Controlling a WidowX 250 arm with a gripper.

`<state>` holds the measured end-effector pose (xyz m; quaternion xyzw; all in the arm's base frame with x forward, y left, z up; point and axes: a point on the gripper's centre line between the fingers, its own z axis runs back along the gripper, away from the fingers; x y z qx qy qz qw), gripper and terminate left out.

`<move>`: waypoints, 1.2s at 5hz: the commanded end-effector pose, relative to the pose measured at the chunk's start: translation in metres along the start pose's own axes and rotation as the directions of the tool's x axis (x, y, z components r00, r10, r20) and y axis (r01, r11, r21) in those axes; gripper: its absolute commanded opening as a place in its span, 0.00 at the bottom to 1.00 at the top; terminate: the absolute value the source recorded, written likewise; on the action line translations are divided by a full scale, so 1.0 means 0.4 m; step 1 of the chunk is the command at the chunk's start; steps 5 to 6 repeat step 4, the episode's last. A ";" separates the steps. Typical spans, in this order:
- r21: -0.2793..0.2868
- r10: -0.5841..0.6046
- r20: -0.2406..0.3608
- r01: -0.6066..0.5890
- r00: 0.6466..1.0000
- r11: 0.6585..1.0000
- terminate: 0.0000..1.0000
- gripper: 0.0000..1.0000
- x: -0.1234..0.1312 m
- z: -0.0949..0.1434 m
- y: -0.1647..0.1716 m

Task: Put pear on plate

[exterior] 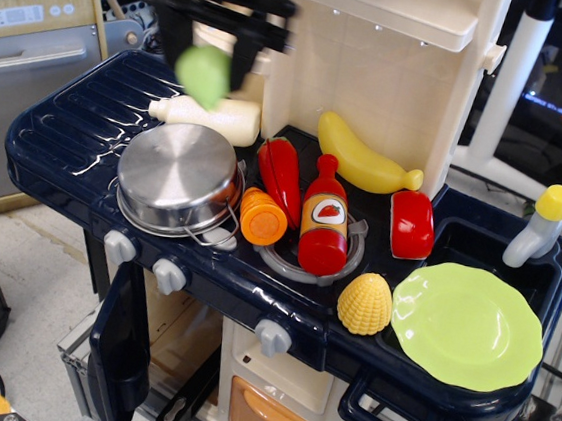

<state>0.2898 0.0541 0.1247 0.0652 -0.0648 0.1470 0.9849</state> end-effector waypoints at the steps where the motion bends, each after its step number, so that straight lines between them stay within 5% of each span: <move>1: -0.126 -0.037 0.127 0.053 0.991 0.991 0.00 0.00 -0.061 0.015 -0.197; 3: -0.115 -0.110 0.188 0.133 0.976 0.984 0.00 0.00 -0.111 0.030 -0.390; 4: -0.155 -0.079 0.167 0.105 0.983 0.982 1.00 0.00 -0.121 0.008 -0.442; 6: -0.155 -0.079 0.167 0.105 0.983 0.982 1.00 0.00 -0.121 0.008 -0.442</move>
